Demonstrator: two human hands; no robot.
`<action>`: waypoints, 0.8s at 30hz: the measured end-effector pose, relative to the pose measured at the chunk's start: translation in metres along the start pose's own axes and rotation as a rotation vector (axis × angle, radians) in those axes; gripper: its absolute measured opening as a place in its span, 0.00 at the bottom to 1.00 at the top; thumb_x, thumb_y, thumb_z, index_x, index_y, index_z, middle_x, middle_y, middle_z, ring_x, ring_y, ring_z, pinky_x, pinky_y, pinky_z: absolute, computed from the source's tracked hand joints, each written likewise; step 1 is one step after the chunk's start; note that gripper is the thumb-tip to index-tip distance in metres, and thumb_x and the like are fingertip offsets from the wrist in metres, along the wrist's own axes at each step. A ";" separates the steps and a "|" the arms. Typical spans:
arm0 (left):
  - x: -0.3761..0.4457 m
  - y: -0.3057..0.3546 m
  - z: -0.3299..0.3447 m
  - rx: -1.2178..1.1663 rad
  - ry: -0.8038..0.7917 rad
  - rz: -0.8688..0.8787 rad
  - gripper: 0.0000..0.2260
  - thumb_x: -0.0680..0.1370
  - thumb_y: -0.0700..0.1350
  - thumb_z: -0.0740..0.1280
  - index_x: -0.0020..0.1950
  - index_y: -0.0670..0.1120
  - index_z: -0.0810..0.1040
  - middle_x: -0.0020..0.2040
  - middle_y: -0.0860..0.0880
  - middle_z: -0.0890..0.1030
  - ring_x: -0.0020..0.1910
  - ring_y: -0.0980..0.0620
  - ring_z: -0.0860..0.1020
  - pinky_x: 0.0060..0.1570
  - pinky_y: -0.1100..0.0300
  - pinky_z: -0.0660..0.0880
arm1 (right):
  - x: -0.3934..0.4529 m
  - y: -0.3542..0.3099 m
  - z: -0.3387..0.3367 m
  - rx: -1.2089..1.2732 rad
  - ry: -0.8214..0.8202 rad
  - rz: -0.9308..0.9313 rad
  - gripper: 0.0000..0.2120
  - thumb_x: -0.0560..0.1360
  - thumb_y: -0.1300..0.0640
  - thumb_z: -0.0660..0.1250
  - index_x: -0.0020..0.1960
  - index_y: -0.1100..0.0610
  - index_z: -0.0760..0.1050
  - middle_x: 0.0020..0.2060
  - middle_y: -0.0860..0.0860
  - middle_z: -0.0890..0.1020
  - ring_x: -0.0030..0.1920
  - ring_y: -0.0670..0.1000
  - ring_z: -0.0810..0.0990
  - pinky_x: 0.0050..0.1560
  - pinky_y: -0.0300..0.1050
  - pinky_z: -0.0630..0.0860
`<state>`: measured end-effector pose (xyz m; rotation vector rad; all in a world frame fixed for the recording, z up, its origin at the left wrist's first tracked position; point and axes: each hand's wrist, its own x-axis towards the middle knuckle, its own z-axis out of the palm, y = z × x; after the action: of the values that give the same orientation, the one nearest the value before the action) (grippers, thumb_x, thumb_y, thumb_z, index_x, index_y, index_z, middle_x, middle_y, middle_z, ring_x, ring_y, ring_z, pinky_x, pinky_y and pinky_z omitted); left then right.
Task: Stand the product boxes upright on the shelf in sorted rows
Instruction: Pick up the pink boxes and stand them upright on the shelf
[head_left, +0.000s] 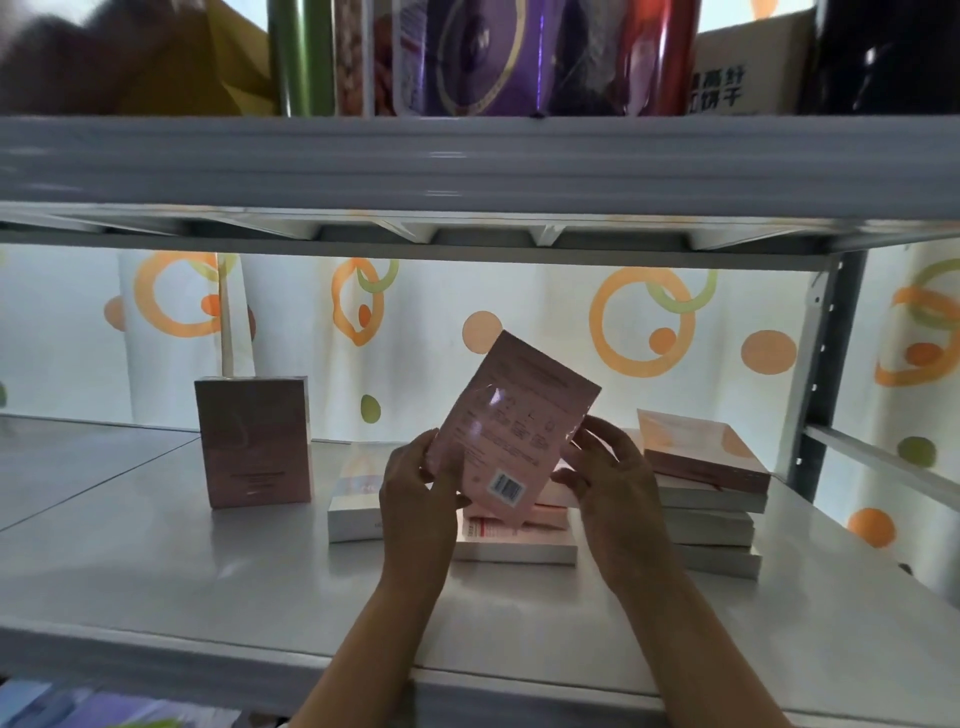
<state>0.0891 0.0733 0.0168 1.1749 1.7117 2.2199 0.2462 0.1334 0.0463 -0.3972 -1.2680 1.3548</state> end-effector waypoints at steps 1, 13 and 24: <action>0.000 0.001 0.000 -0.041 -0.012 -0.019 0.11 0.79 0.52 0.65 0.59 0.50 0.77 0.53 0.48 0.80 0.47 0.49 0.83 0.34 0.59 0.81 | -0.001 0.002 0.001 -0.101 0.007 -0.042 0.15 0.76 0.60 0.70 0.61 0.51 0.75 0.53 0.46 0.85 0.51 0.51 0.85 0.44 0.43 0.81; -0.007 -0.002 0.001 0.272 0.083 0.137 0.09 0.78 0.60 0.54 0.54 0.61 0.70 0.48 0.60 0.79 0.46 0.55 0.81 0.44 0.53 0.83 | 0.024 0.018 0.039 -0.790 0.098 -0.477 0.19 0.81 0.49 0.63 0.70 0.38 0.65 0.50 0.36 0.78 0.47 0.48 0.86 0.39 0.45 0.82; -0.009 -0.005 0.001 0.373 0.046 0.276 0.10 0.79 0.54 0.55 0.52 0.53 0.72 0.46 0.55 0.80 0.42 0.55 0.80 0.41 0.55 0.83 | 0.013 0.022 0.024 -0.675 0.212 -0.438 0.11 0.78 0.49 0.67 0.59 0.50 0.76 0.50 0.36 0.78 0.43 0.38 0.78 0.34 0.21 0.71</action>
<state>0.0942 0.0713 0.0082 1.5327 2.1700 2.1393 0.2120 0.1396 0.0423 -0.6591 -1.5025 0.4778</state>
